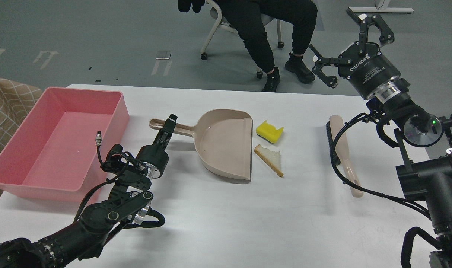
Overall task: Sweep and dump garbage into bin
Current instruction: 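Grasp the beige dustpan handle with the left gripper, then lower the right gripper to the wooden brush handle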
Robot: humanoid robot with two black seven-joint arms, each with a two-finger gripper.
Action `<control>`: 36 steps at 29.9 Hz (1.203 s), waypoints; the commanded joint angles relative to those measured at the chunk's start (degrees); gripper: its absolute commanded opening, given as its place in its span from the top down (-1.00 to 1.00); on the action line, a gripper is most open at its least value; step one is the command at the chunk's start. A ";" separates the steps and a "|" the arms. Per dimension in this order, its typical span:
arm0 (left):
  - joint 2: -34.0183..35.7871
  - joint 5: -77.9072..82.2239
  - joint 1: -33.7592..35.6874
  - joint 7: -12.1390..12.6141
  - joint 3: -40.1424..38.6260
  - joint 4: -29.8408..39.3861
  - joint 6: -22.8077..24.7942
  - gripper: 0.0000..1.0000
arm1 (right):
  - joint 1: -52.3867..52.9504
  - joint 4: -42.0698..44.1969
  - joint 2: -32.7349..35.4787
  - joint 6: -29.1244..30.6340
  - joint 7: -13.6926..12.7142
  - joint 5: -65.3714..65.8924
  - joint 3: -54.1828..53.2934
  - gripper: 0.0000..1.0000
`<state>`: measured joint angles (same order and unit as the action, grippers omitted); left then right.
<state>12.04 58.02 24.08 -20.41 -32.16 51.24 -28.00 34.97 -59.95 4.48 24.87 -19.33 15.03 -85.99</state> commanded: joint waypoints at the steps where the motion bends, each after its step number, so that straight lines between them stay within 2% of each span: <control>1: 0.00 -0.10 0.00 0.02 0.00 0.00 0.00 0.33 | 0.09 0.01 0.00 0.00 0.08 0.00 0.03 -1.00; 3: 0.00 -0.10 0.00 0.02 0.00 -0.09 0.00 0.46 | 0.09 0.00 0.00 0.00 -0.01 0.00 -0.06 -1.00; 8: 0.00 -0.10 0.00 0.02 0.00 -0.09 0.00 0.63 | 0.09 0.00 0.00 0.00 -0.01 0.00 0.03 -1.00; 12: 0.00 0.08 -0.09 0.02 0.00 0.00 0.00 0.98 | 0.09 0.09 0.00 0.00 0.08 0.00 0.03 -1.00; 23: 0.09 0.16 0.44 -0.16 2.46 0.00 0.00 1.00 | -0.26 -0.08 0.26 0.26 0.34 0.61 0.38 -1.00; 26: 0.09 0.16 0.53 -0.24 2.46 0.00 0.00 1.00 | 0.09 -0.17 0.61 0.35 0.34 0.79 3.80 -1.00; 36: 0.18 0.43 1.05 -0.24 2.55 0.08 0.00 1.00 | 0.62 -1.14 9.83 0.53 0.61 1.31 15.84 -1.00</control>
<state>12.20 58.33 25.09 -20.64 -29.60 51.24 -27.97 35.27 -60.71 11.57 25.41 -18.73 15.94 -73.29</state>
